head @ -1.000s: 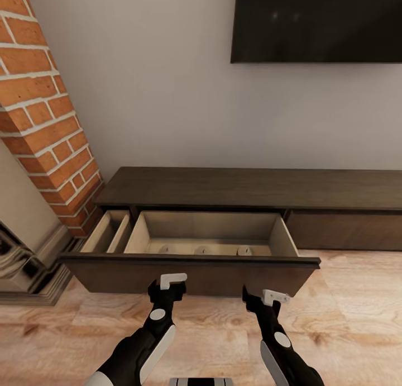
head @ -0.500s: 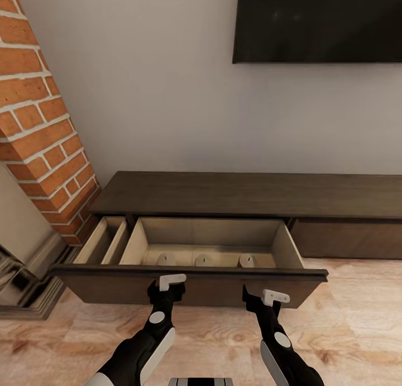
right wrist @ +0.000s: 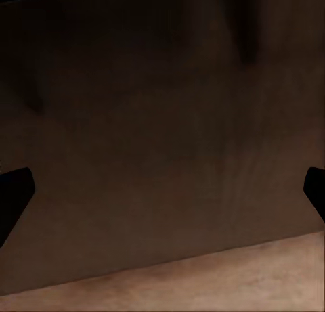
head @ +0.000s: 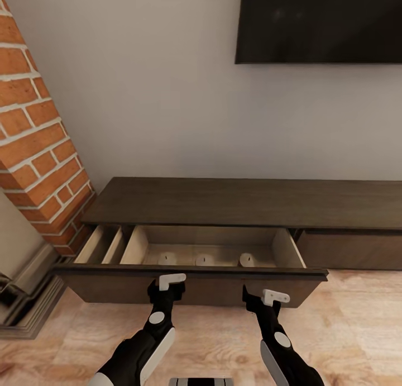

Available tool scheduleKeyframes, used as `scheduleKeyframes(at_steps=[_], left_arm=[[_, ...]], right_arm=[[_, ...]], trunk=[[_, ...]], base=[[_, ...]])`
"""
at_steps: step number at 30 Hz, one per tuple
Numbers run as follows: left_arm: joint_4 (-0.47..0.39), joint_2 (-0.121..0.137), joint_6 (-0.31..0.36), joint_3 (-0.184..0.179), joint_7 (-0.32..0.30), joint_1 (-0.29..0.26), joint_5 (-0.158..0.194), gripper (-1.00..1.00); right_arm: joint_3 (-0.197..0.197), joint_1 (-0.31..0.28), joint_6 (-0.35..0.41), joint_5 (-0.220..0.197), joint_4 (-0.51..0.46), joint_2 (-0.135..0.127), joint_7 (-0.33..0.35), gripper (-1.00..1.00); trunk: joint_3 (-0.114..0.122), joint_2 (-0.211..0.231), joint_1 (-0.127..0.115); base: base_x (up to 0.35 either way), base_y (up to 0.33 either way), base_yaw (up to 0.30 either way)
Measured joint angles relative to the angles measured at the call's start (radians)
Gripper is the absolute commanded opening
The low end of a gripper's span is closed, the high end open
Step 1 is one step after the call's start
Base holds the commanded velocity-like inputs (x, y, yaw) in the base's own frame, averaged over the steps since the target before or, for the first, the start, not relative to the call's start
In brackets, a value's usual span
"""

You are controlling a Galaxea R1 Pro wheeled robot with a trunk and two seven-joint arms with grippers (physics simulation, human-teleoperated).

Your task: Place each of the two pumpkins and all three candles from the living room inside a cabinet in the living room (use any cabinet), then make sure every cabinet is closed, and position the cauldron so it is next to a table in the living room.

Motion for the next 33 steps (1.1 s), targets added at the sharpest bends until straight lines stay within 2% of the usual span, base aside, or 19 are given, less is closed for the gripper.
scheduleKeyframes(at_steps=[15, 33], left_arm=[[0.004, 0.0, 0.0, 0.0, 0.0, -0.001, -0.004, 1.0], [0.004, 0.001, 0.0, 0.0, 0.0, 0.0, -0.005, 1.0]], right_arm=[[0.0, 0.0, 0.001, 0.0, 0.0, 0.0, 0.0, 1.0], [0.0, 0.0, 0.002, -0.002, 0.001, 0.0, 0.0, 1.0]], trunk=[[0.0, 0.0, 0.0], [0.0, 0.0, 0.0]], base=[[0.236, 0.0, 0.0], [0.155, 0.0, 0.0]])
